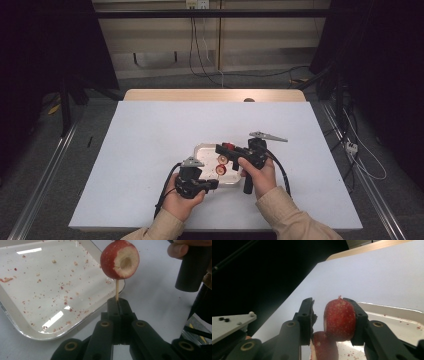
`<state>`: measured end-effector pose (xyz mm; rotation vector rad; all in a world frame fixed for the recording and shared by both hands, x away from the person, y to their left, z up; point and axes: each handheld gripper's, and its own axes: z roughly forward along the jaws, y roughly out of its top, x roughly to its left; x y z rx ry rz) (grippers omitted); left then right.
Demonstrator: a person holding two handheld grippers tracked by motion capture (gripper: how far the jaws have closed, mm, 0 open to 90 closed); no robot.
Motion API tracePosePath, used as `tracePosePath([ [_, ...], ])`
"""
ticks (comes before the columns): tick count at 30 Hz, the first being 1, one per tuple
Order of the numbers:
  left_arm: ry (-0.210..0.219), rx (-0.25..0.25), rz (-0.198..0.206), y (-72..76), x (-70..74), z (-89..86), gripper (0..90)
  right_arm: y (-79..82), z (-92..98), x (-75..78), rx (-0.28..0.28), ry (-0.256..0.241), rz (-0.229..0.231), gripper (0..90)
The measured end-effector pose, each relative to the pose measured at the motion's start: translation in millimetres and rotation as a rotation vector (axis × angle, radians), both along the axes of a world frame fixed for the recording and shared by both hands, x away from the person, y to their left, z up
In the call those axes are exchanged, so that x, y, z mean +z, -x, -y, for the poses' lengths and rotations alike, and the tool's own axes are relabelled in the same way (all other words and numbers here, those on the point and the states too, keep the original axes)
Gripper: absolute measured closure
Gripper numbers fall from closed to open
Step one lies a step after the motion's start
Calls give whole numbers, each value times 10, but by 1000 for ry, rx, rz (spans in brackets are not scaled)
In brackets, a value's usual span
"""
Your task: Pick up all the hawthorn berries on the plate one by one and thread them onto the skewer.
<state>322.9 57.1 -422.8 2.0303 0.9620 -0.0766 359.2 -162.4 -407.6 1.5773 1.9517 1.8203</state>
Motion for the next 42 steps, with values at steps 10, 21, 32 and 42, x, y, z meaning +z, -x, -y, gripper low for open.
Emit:
tracePosePath([
  [10, 18, 15, -1, -6, 15, -47, 900, -36, 63, 68, -28, -36, -10, 734],
  [21, -4, -7, -59, -48, -50, -30, 900, 23, -55, 39, 0, 26, 35, 739],
  [32, 12, 63, -20, -95, -26, -150, 900, -7, -20, 18, -28, 36, 108, 419],
  [42, -4, 92, -26, -216, -11, -257, 900, 28, 163, 16, -33, 67, 124, 184],
])
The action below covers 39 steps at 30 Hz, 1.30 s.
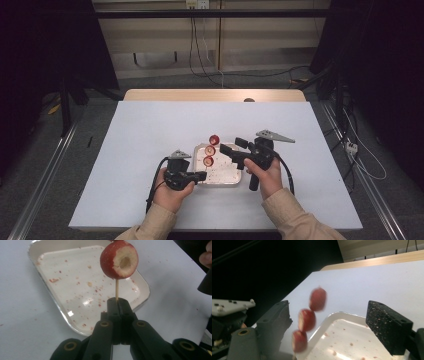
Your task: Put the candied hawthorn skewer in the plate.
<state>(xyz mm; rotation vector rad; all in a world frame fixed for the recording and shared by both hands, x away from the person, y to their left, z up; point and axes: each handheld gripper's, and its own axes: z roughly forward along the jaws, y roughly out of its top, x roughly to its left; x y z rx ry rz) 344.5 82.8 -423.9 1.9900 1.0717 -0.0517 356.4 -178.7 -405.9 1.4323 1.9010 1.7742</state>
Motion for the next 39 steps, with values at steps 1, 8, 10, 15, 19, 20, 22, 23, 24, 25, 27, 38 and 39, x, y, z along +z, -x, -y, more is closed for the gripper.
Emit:
tracePosePath([
  [1, 3, 14, 7, -4, 0, -1, 900, 6, 19, -6, -3, 4, 6, 171],
  [8, -30, 21, -24, -130, -51, 14, 899, 43, 85, -54, -7, 12, -5, 152],
  [10, -33, 24, -22, -155, -43, 38, 899, 57, 107, -67, -10, 12, 1, 152],
  [15, -72, 39, -41, -247, -75, 96, 896, 87, 187, -97, -21, 6, 0, 150],
  [19, -98, 30, -55, -310, -95, 163, 893, 134, 253, -105, -26, 11, 7, 150],
  [20, -99, 26, -70, -316, -105, 177, 893, 151, 269, -108, -31, 10, 9, 151],
  [22, -127, 18, -87, -328, -149, 211, 891, 178, 309, -115, -37, 4, 6, 152],
  [23, -133, 16, -90, -332, -160, 218, 888, 189, 328, -119, -41, 5, 6, 152],
  [24, -135, 17, -83, -335, -166, 226, 878, 196, 347, -123, -46, 10, 5, 152],
  [25, -127, 22, -78, -333, -167, 239, 846, 202, 367, -128, -48, 9, 4, 152],
  [27, -125, 30, -63, -328, -163, 253, 804, 219, 400, -134, -51, 9, 4, 152],
  [38, -17, 15, 23, -193, 43, -46, 575, 340, 475, -195, -23, 88, 32, 151],
  [39, 0, 3, 39, -179, 62, -97, 559, 356, 486, -205, -17, 97, 32, 151],
])
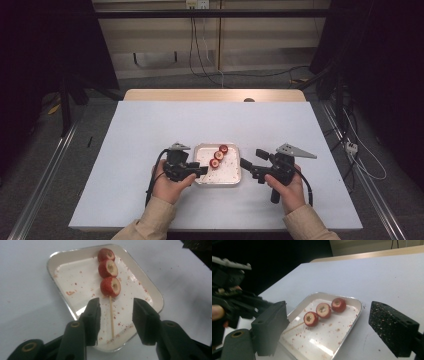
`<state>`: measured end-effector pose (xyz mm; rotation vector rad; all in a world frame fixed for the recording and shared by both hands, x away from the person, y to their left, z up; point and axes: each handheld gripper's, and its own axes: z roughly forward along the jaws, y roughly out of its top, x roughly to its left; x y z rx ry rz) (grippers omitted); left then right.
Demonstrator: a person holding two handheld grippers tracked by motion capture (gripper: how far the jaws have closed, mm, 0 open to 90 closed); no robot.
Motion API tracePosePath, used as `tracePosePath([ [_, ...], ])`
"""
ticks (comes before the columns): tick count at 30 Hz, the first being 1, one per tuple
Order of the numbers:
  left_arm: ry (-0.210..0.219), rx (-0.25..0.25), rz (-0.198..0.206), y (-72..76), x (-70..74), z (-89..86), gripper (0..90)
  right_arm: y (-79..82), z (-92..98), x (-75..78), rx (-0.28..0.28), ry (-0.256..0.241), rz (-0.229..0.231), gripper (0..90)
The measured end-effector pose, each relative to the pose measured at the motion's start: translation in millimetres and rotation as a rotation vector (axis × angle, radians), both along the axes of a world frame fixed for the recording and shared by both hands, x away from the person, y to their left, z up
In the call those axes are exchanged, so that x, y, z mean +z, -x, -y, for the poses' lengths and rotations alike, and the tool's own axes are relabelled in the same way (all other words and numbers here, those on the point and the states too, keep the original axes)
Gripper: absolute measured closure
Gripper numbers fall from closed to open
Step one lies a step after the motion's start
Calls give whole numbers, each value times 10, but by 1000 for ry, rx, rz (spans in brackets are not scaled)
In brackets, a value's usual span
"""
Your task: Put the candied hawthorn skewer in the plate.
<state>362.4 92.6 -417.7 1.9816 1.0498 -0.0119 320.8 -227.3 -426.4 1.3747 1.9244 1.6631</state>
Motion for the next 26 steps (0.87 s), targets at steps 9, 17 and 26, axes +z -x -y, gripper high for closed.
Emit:
tracePosePath([
  [9, 44, -12, 98, 102, 14, -554, 421, 151, 143, -80, -7, 79, 13, 150],
  [17, 64, -11, 140, 137, -6, -906, 328, 259, 259, -179, -16, 130, 22, 150],
  [26, 57, -9, 157, 159, -55, -1049, 278, 328, 352, -223, -29, 149, 37, 149],
])
